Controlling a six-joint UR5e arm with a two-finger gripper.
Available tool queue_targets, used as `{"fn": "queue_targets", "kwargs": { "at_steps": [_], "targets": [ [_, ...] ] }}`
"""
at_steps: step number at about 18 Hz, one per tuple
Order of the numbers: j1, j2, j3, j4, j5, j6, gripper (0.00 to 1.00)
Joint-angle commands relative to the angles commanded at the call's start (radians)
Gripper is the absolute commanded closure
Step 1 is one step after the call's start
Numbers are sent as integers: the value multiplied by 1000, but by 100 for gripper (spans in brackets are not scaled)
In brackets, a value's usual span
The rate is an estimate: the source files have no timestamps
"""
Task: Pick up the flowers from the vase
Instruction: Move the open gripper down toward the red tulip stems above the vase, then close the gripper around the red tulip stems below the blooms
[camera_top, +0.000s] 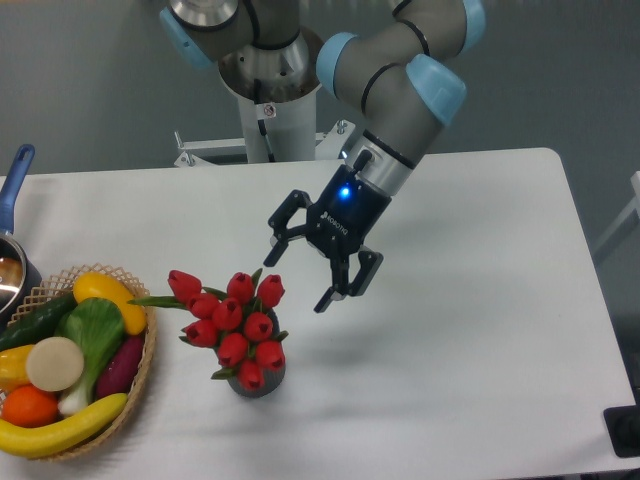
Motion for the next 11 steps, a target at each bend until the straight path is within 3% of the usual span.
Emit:
{"fn": "queue_targets", "kwargs": {
  "at_steps": [11],
  "targets": [
    [-20, -28, 3, 18, -29, -3, 0]
  ]
}}
